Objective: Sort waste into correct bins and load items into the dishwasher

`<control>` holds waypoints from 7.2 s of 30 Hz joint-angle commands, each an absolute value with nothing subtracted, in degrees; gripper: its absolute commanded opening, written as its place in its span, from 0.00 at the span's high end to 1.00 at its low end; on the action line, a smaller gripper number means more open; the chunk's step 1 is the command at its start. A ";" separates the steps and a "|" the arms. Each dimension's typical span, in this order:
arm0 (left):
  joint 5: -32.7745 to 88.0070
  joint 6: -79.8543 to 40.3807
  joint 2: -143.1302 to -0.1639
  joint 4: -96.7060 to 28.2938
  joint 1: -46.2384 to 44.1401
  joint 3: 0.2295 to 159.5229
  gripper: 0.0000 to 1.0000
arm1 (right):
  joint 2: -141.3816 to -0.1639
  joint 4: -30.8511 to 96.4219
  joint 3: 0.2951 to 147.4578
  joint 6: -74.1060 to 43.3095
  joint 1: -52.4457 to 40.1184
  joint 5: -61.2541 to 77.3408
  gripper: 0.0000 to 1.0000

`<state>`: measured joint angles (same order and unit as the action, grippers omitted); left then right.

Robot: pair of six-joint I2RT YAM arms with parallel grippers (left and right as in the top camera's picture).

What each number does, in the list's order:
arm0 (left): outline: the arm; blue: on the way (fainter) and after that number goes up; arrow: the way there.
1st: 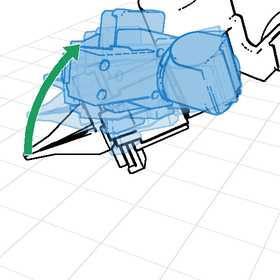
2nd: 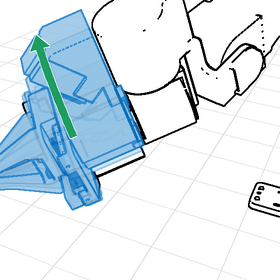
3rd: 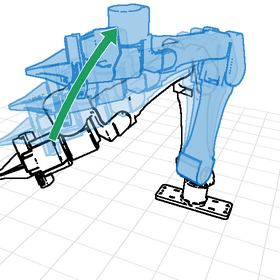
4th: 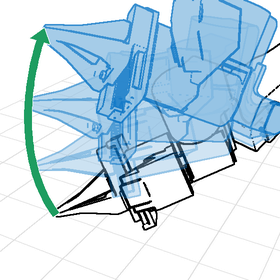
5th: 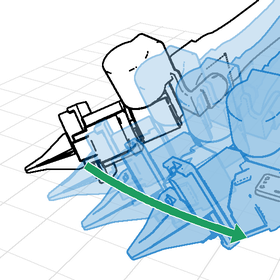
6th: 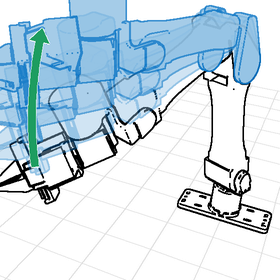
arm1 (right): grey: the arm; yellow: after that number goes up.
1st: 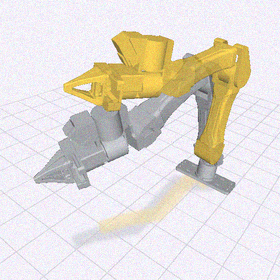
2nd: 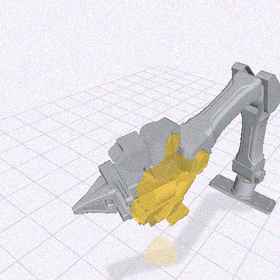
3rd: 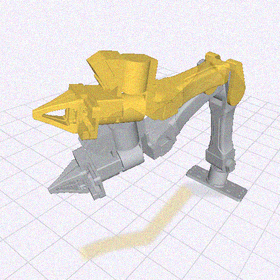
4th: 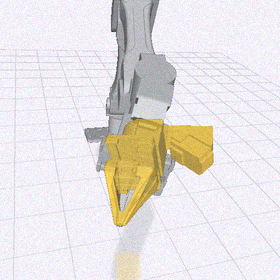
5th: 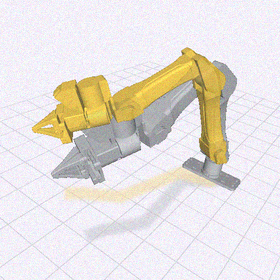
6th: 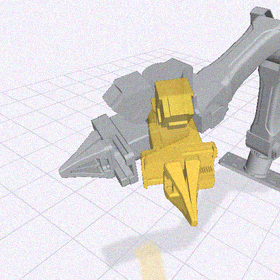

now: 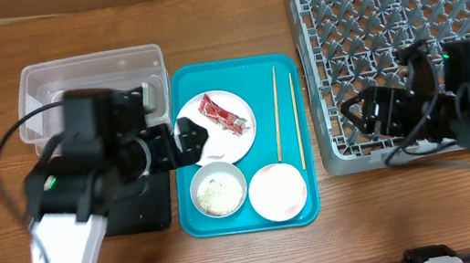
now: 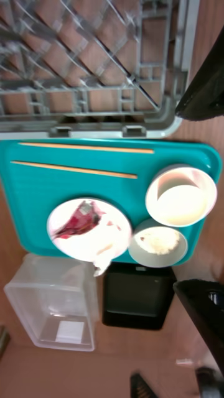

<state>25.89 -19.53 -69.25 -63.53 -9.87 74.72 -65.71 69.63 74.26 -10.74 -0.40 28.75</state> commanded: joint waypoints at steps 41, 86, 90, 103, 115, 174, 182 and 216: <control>66.61 -15.70 -91.48 -57.82 -16.40 79.40 0.96 | -65.28 67.61 72.73 4.34 -4.62 53.60 0.09; 90.63 -6.37 -91.48 -58.26 -18.35 79.42 0.96 | -67.24 51.53 72.75 -4.27 -19.57 41.89 0.11; 90.50 -6.35 -91.48 -58.24 -18.35 79.40 0.96 | -67.24 51.33 72.75 -1.28 -19.31 48.23 0.22; 86.43 -6.37 -91.48 -58.65 -18.39 79.40 0.96 | -65.80 52.21 72.75 0.23 -14.87 53.21 0.24; 86.41 -6.37 -91.48 -58.41 -18.41 79.40 0.96 | -65.80 52.82 72.75 0.45 -15.42 57.95 0.41; -3.66 -38.22 -90.28 -64.07 -41.52 65.54 0.50 | -62.65 70.89 79.15 -25.06 -9.69 6.52 0.09; -5.21 -41.56 -90.54 -57.49 -43.57 58.52 0.61 | -62.06 71.64 79.13 -25.10 -9.69 6.52 0.08; -0.99 -33.67 -88.92 -52.21 -46.41 54.83 0.48 | -62.06 71.61 79.13 -25.06 -9.69 6.07 0.07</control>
